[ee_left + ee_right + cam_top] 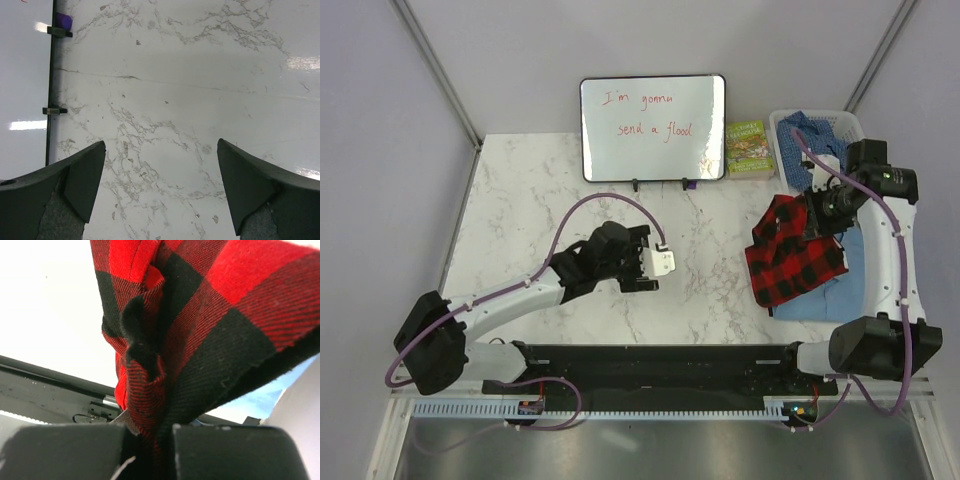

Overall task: Fold and stack the long sleeve shirts
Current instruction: Neatly place the folded shirt to the corner

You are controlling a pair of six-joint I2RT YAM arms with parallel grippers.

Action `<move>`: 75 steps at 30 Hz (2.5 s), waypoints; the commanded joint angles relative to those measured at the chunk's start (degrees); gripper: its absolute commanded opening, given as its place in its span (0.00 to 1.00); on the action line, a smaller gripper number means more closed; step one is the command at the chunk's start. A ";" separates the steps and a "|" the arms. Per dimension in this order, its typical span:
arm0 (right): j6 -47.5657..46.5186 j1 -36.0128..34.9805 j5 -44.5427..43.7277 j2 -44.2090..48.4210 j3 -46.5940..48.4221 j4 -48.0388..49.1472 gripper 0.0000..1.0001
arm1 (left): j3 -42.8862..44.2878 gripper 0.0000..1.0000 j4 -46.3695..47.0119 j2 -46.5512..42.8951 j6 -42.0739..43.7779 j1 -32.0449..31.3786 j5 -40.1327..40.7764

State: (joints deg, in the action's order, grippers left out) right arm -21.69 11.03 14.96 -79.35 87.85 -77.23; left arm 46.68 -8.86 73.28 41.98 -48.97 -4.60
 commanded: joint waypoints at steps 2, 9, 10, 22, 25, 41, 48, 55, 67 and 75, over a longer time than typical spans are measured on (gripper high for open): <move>-0.19 1.19 -0.64 3.94 0.75 -6.62 0.00 | -1.06 0.99 4.02 1.08 2.49 0.45 -0.85; -5.81 10.22 3.84 -0.88 -2.07 -6.62 0.00 | -1.41 0.99 3.86 0.64 3.55 1.07 -1.02; -6.60 11.03 4.28 -2.46 -2.42 -6.53 0.00 | -1.59 0.99 3.85 0.55 3.73 1.24 -0.94; -25.32 24.39 9.12 -18.54 0.56 -6.35 0.00 | -2.56 0.99 1.84 -0.15 3.38 1.86 -0.94; -28.92 26.58 9.38 -22.32 2.41 -6.18 0.00 | -2.47 0.99 1.48 -0.06 3.20 1.86 -0.94; -30.95 28.96 6.23 -29.99 -3.91 8.14 0.30 | -0.45 0.99 -3.44 0.46 0.92 2.12 -0.32; -30.95 30.72 2.36 -25.07 -3.66 11.67 0.57 | 1.40 0.99 -8.36 -0.14 -4.97 4.49 -2.43; -30.52 31.34 -1.69 -21.55 1.87 11.05 0.69 | 3.15 0.99 -11.69 0.20 -11.46 9.50 -5.50; -27.44 26.42 6.22 -18.38 1.19 4.55 0.72 | 6.06 0.99 -19.70 -2.35 -17.89 19.61 -11.83; -28.75 29.05 0.60 -25.32 -6.81 10.08 0.64 | 4.92 0.99 -21.55 -3.93 -19.56 24.45 -13.07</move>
State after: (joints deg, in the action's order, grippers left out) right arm -49.21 37.67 17.91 -101.16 84.51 -69.76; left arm 50.74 -28.86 71.57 25.23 -26.15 -15.42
